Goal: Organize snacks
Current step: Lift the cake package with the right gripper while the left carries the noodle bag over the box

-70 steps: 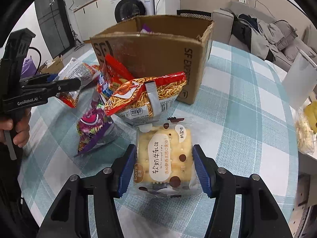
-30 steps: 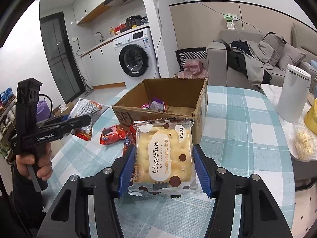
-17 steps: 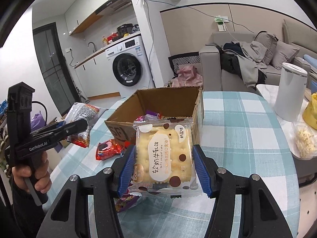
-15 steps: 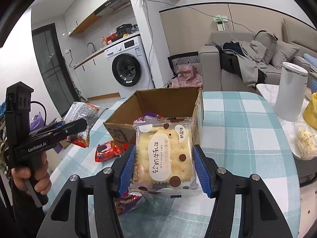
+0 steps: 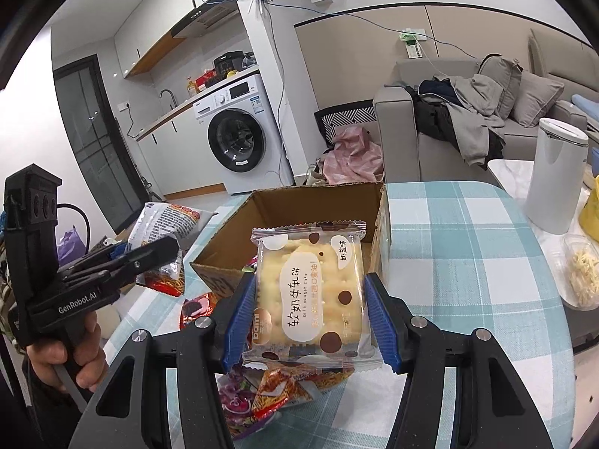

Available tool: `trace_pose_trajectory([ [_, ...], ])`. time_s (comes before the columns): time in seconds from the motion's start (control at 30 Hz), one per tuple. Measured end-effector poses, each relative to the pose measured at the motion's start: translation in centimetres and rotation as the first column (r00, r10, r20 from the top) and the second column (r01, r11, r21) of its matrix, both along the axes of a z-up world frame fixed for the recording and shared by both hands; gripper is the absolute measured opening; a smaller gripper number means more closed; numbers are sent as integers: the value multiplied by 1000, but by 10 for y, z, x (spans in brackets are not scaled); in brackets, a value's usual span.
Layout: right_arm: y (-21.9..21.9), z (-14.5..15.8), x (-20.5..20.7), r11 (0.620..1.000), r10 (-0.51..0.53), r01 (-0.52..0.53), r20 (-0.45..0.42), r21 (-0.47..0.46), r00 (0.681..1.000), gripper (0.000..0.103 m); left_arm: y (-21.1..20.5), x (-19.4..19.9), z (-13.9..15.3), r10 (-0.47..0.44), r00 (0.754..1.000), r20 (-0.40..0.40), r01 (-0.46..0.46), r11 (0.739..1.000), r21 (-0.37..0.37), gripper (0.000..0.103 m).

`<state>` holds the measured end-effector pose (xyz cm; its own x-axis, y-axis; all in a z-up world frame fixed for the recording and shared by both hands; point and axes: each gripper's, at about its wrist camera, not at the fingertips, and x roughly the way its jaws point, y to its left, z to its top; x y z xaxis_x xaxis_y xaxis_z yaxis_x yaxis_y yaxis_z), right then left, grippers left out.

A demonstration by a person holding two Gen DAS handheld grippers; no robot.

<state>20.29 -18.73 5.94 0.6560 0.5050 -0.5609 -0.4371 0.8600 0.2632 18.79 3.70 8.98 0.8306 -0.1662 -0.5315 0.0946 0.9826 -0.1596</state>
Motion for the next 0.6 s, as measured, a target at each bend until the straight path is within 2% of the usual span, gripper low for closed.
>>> trace_pose_trajectory([
  [0.17, 4, 2, 11, 1000, -1, 1, -10, 16, 1000, 58, 0, 8, -1, 5, 1000, -1, -5, 1000, -1, 49],
  [0.6, 12, -5, 41, 997, -25, 29, -48, 76, 999, 58, -9, 58, -19, 15, 1000, -21, -15, 1000, 5, 49],
])
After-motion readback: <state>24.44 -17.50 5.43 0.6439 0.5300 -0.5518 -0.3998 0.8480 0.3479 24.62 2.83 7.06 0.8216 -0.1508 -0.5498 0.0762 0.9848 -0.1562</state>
